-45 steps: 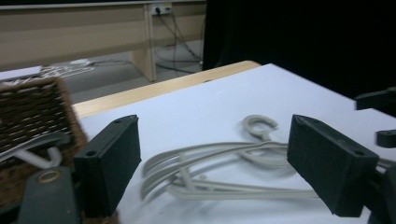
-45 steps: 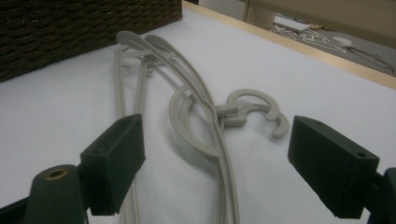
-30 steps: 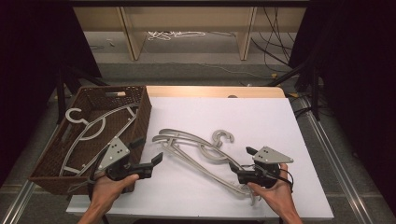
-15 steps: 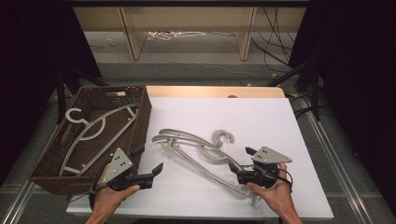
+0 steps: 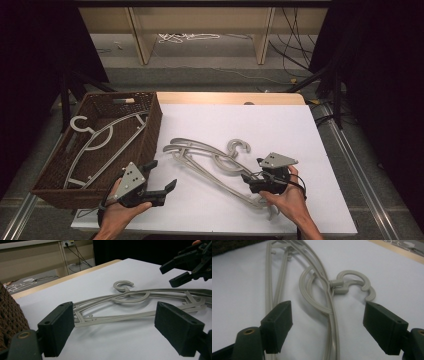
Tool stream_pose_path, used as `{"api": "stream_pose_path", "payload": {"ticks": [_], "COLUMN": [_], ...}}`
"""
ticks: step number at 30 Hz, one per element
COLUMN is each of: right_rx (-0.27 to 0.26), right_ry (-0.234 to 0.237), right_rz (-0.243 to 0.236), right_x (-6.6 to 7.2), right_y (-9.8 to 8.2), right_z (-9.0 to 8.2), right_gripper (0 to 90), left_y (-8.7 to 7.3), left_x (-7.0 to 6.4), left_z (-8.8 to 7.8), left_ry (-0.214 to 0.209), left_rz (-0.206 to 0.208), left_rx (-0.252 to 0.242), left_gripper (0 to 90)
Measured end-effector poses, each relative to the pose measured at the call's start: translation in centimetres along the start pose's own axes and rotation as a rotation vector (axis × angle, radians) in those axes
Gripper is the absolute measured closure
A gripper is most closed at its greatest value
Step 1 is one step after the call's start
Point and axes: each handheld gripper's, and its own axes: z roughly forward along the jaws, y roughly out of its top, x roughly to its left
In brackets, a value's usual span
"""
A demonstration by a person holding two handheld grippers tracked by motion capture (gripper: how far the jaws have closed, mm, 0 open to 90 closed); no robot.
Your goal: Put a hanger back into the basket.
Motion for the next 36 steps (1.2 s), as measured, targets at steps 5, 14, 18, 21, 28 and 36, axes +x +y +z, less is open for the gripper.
{"api": "stream_pose_path", "payload": {"ticks": [5, 14, 18, 21, 28, 36], "right_rx": [0.079, 0.18, 0.237, 0.243, 0.296, 0.326], "right_ry": [0.013, 0.037, 0.04, 0.054, 0.075, 0.071], "right_rz": [-0.003, -0.005, 0.013, 0.032, 0.009, 0.023], "right_x": [-0.4, -1.4, -1.9, -2.1, -2.2, -2.0], "right_y": [0.3, 0.4, 0.3, 0.2, 0.2, 0.5], "right_z": [1.1, 3.2, 3.8, 4.1, 5.0, 5.1], "right_gripper": [28.6, 43.9, 50.8, 57.8, 70.0, 80.2], "left_y": [-0.1, -0.1, -0.1, -0.1, 0.0, -0.1], "left_x": [0.0, 0.1, 0.1, 0.2, 0.2, 0.1], "left_z": [0.1, 0.1, 0.1, 0.1, 0.2, 0.2], "left_ry": [0.0, -0.003, 0.003, 0.002, -0.001, -0.004], "left_rz": [-0.003, -0.007, -0.007, -0.004, 0.004, -0.009], "left_rx": [0.005, -0.004, 0.004, 0.007, 0.004, 0.011], "left_gripper": [15.8, 15.9, 15.9, 15.9, 15.9, 15.9]}}
